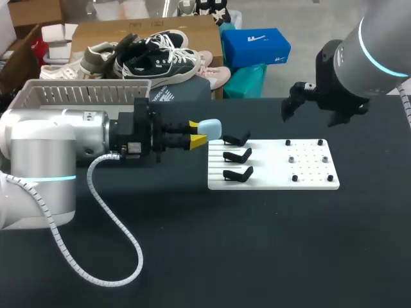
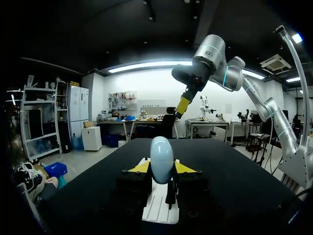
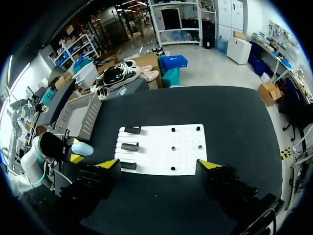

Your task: Pick up each earbud case from the left stands, insert the matching earbuds, close the lid, and place the case in the box.

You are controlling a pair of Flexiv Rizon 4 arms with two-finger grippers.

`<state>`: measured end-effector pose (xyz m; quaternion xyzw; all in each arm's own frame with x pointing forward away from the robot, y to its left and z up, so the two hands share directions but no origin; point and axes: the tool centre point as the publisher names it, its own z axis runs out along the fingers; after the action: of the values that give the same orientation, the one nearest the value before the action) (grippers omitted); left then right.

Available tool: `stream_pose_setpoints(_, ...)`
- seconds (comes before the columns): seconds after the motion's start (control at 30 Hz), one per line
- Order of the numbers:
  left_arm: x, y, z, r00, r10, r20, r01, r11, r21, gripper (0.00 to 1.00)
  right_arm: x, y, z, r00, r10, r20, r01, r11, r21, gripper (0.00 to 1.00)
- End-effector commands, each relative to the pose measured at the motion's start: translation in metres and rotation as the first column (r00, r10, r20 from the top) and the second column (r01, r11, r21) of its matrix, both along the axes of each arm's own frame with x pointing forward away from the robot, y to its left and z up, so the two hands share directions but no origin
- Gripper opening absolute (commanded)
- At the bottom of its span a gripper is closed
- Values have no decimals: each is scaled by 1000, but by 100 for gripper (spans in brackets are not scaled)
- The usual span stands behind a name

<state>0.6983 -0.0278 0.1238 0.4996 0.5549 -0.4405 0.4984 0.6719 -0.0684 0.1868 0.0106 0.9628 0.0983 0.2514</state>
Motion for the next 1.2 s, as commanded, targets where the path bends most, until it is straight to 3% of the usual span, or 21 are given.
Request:
stream_pose_setpoints(0.03, -9, 30, 12, 973, 229, 26, -229, 973, 0, 0, -2, 0, -2, 1000, -8, 28, 8, 1000, 1, 100)
stream_pose_setpoints(0.2, 3, 61, 22, 941, 334, 51, -334, 942, 8, 0, -2, 0, -2, 1000, -8, 28, 8, 1000, 1, 100)
stream_pose_setpoints(0.43, 20, 108, 28, 868, 493, 57, -493, 870, -14, 0, -2, 0, -2, 1000, -8, 28, 8, 1000, 1, 100)
stream_pose_setpoints(0.83, 47, 182, 20, 749, 661, 47, -663, 748, 34, 0, -2, 0, -2, 1000, -8, 28, 8, 1000, 1, 100)
stream_pose_setpoints(1.0, 68, 197, 13, 722, 690, 42, -691, 717, 96, 0, -2, 0, -2, 1000, -8, 28, 8, 1000, 1, 100)
stream_pose_setpoints(1.2, 104, 205, 1, 713, 701, 11, -698, 708, 108, 0, -2, 0, -2, 1000, -8, 28, 8, 1000, 1, 100)
